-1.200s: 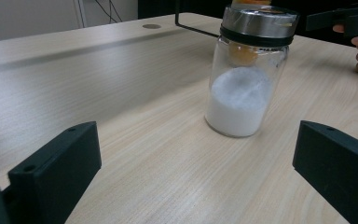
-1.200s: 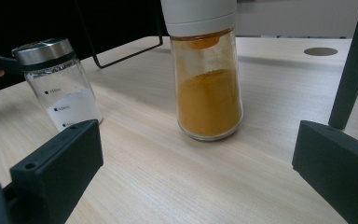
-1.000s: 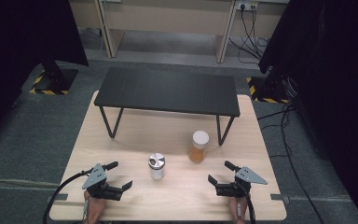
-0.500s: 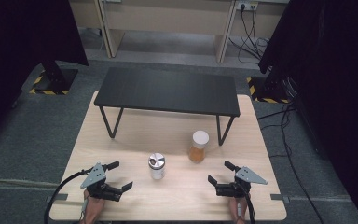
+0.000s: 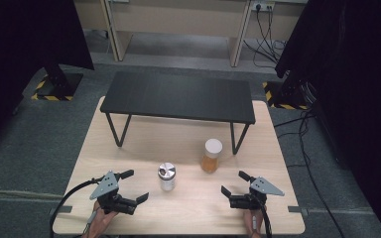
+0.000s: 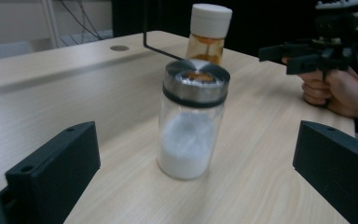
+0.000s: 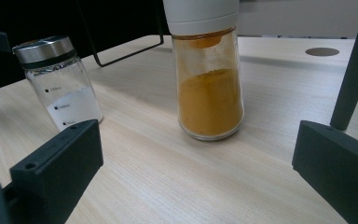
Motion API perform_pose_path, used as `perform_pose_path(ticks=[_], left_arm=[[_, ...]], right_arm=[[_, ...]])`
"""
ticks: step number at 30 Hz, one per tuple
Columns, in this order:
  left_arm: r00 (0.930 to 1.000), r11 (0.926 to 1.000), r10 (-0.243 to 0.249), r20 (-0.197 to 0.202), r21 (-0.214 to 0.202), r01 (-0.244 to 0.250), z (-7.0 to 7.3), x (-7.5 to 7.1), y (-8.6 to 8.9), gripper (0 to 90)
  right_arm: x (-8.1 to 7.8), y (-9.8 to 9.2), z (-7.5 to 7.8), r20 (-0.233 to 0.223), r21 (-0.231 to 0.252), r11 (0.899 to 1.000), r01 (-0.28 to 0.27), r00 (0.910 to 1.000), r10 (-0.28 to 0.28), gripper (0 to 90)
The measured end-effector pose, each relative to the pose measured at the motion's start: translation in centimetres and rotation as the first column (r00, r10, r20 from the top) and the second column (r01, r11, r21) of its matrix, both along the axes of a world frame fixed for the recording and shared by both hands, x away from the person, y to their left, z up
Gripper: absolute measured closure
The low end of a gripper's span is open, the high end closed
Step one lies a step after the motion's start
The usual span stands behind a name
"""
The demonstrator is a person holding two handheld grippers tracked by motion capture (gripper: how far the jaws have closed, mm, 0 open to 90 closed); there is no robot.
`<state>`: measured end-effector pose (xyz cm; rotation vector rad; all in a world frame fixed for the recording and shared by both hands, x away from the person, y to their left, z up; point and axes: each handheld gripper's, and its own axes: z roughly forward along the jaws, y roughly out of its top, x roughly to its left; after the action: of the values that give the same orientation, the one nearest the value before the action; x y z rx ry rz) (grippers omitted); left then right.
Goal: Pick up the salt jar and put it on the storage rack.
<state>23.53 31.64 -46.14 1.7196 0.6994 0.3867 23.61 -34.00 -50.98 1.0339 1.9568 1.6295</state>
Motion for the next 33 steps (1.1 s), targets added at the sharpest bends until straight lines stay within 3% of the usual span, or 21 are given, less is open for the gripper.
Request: perform_pose_path(ticks=[5, 6, 8, 12, 14, 18, 24, 26, 33], left_arm=[[0.9997, 0.9994, -0.024, 0.000, 0.025, 0.024, 1.0, 0.8, -2.0, 0.2], [0.9998, 0.9979, -0.016, 0.008, 0.063, 0.016, 1.5, 1.0, -3.2, 0.6], [0.9998, 0.9974, -0.013, 0.015, 0.071, 0.012, 1.6, 1.2, -3.8, 1.9], [0.9997, 0.9969, 0.016, -0.017, 0.077, -0.015, 1.9, 2.1, -5.4, 2.7], [0.9990, 0.9947, 0.034, -0.030, 0.098, -0.031, 1.9, 2.7, -6.6, 3.0], [0.9981, 0.9878, 0.057, -0.022, 0.146, -0.054, 1.8, 3.1, -8.6, 3.1], [0.9954, 0.9859, 0.088, -0.038, 0.146, -0.082, 0.9, 3.4, -9.7, 5.2], [0.9945, 0.9786, 0.098, -0.038, 0.185, -0.089, 0.2, 3.6, -10.4, 7.5], [0.9953, 0.9818, 0.088, -0.041, 0.173, -0.079, -0.4, 4.0, -10.5, 18.3]], right_arm=[[0.0, 0.0, 0.0, 0.001, -0.004, 1.000, -0.002, 1.0000, 0.002, 1.5], [0.0, 0.0, 0.0, 0.001, -0.003, 1.000, -0.002, 1.0000, 0.002, 1.5], [0.0, 0.0, 0.0, 0.001, -0.003, 1.000, -0.002, 1.0000, 0.002, 1.6], [0.0, 0.0, 0.0, 0.002, -0.004, 1.000, -0.002, 1.0000, 0.002, 1.5], [0.0, 0.0, 0.0, 0.001, -0.004, 1.000, -0.004, 1.0000, 0.004, 1.5], [0.1, 0.0, 0.1, 0.001, -0.008, 1.000, -0.008, 1.0000, 0.008, 1.5], [0.1, 0.0, 0.1, 0.000, -0.009, 1.000, -0.010, 0.9999, 0.010, 1.5], [0.1, 0.0, 0.1, 0.001, -0.008, 1.000, -0.011, 0.9999, 0.011, 1.5], [0.1, 0.0, 0.1, 0.002, -0.011, 1.000, -0.011, 0.9999, 0.011, 1.5]])
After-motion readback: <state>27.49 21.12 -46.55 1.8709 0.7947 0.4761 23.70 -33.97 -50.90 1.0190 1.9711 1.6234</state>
